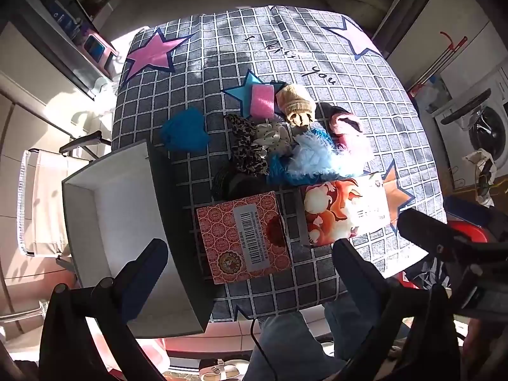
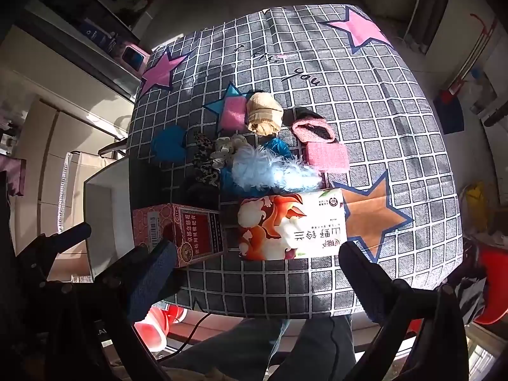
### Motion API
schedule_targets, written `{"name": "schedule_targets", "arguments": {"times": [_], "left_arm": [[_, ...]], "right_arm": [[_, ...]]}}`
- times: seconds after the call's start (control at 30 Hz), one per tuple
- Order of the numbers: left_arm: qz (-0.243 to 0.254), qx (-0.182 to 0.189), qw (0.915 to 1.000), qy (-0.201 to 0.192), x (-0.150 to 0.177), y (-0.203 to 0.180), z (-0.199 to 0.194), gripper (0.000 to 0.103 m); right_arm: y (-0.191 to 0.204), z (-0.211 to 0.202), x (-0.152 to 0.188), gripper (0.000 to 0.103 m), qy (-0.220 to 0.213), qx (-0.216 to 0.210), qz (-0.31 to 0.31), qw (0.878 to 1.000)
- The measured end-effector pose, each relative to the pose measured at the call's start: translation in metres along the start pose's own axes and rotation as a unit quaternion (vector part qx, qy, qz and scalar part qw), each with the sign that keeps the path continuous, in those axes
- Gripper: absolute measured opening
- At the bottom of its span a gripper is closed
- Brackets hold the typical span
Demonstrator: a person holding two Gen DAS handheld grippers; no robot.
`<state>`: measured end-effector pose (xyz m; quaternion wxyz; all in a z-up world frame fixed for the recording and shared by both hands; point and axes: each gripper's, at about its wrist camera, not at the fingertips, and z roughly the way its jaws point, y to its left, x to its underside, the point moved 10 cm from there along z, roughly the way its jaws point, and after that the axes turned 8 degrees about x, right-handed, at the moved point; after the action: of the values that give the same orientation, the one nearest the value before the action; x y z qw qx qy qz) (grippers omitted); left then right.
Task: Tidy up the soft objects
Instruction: 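Move both tools toward the pile of soft items on the bedspread, then grasp the pink sponge with the left tool while the right tool grasps the pink-black sock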
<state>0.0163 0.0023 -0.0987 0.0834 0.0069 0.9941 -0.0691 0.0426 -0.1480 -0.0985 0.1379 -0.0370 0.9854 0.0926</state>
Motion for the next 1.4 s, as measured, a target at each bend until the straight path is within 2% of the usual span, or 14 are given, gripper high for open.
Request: {"name": "schedule_targets", "arguments": {"times": [0.27,0.6,0.87,1.03,1.17,1.3,1.4], "left_arm": [[-0.006,-0.006,0.9999,0.008,0.007,0.009,0.000,0.103],[0.012,-0.008,0.9998,0.013,0.000,0.013,0.013,0.103],[-0.017,-0.012,0.9998,0.000,-0.046,0.024,0.019,0.103],[-0.048,-0.038,0.9981,-0.007,-0.087,0.054,0.032,0.103],[-0.089,-0.056,0.9939,0.032,-0.099,0.082,0.057,0.103],[-0.074,-0.057,0.9945,0.046,-0.116,0.072,0.082,0.103],[-0.060,-0.044,0.9953,0.062,-0.132,0.053,0.110,0.103]], "right_arm": [[0.009,0.001,0.001,0.103,-0.003,-0.006,-0.004,1.000],[-0.014,0.017,0.010,0.103,0.011,-0.004,0.049,0.999],[-0.049,0.031,-0.005,0.103,0.029,0.014,0.063,0.998],[-0.072,0.048,-0.033,0.103,0.038,0.027,0.055,0.997],[-0.083,0.068,-0.054,0.103,0.050,0.025,0.049,0.997],[-0.091,0.095,-0.069,0.103,0.070,0.029,0.040,0.996],[-0.092,0.115,-0.078,0.103,0.080,0.033,0.029,0.996]]}}
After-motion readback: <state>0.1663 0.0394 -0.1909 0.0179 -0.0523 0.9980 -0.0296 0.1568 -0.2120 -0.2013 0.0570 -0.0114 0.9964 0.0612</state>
